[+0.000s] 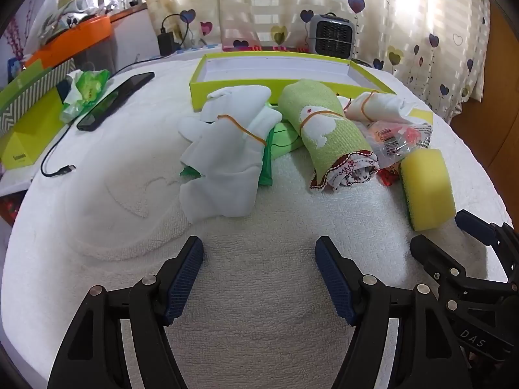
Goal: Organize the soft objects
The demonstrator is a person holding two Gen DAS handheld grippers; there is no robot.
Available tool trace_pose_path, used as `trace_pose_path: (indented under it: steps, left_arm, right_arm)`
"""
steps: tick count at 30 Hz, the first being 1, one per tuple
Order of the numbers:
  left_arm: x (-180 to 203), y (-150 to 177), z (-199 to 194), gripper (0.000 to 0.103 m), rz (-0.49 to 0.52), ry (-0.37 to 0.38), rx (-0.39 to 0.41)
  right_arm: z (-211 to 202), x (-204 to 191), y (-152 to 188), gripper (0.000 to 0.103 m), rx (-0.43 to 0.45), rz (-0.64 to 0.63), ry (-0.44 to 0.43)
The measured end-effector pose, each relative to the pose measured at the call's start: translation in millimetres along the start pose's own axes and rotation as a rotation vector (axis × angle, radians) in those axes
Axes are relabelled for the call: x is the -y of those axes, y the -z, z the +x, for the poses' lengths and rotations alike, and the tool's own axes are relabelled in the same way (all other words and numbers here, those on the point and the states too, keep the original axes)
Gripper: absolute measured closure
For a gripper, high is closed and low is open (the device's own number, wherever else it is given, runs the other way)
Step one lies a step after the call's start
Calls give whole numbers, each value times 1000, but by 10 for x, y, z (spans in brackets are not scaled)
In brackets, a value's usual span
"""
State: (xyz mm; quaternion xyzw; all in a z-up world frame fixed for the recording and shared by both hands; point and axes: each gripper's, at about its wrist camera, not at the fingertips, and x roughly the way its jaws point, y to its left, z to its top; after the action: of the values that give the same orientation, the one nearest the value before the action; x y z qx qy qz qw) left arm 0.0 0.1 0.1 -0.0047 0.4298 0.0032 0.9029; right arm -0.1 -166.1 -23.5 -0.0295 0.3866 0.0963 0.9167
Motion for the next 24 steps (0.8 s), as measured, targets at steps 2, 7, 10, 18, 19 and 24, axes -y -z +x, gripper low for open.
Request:
trace_pose_path:
  steps: [2,7,10,18,19,24]
  left_arm:
    - [3,2,0,32,0,-1,0]
    - [3,2,0,31,-1,-1,2]
    - [-33,-4,9,31,-2,-2,5]
    - [-33,-13,21,31,-4,-3,7]
    - [-40,-16,22,31,-5,-3,7]
    - [-68,-21,22,31,-3,-4,7]
  right_arm:
    - [0,1,0,21,0,0,0]
    - [1,1,-1,21,0,0,0]
    - [0,0,0,21,0,0,0]
    - [-3,0,0,21,1,0,0]
    - [-3,0,0,21,1,0,-1]
    - [-4,0,-1,21,1,0,-1]
